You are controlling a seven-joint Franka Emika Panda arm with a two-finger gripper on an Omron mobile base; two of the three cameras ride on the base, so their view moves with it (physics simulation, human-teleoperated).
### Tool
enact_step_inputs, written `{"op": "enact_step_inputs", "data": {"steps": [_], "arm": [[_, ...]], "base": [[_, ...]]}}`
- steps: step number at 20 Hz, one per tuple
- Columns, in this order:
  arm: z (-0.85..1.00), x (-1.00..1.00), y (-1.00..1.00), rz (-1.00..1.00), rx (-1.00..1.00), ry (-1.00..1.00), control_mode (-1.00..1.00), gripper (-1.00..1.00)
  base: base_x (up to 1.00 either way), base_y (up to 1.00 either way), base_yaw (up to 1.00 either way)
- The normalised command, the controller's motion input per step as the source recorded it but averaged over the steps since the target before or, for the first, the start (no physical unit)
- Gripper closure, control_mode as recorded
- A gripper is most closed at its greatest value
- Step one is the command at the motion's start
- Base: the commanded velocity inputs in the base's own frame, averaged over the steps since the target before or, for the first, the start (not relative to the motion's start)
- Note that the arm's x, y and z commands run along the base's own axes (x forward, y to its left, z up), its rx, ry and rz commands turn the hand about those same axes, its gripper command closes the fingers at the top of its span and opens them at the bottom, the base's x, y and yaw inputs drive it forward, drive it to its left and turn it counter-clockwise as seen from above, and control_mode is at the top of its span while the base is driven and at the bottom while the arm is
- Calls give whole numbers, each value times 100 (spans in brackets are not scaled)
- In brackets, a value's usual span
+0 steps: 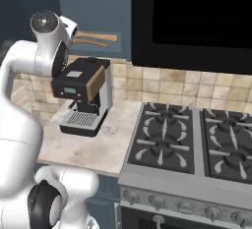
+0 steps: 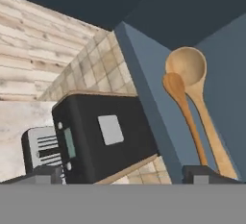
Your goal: Organize the utensils by type. Pick up the wooden spoons from the counter and place them in the open cabinet. Then pick up the metallic utensils from the counter and place them in the open drawer.
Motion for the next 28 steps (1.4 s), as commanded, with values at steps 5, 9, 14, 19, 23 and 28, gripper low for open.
{"op": "enact_step_inputs", "data": {"steps": [5,9,14,19,23,28], "arm": [[0,-94,-12,-48,32,0,-100,-100],[-1,-94,-15,-43,34,1,-100,-100],[-16,-70,-28,-27,39,9,-100,-100],[-31,-66,-31,-16,32,0,-100,-100],[-33,-58,-36,-18,26,0,-100,-100],[-38,-27,-21,-16,17,4,-100,-100]], "base": [[0,0,0],[0,0,0],[0,0,0],[0,0,0],[0,0,0],[0,0,0]]}}
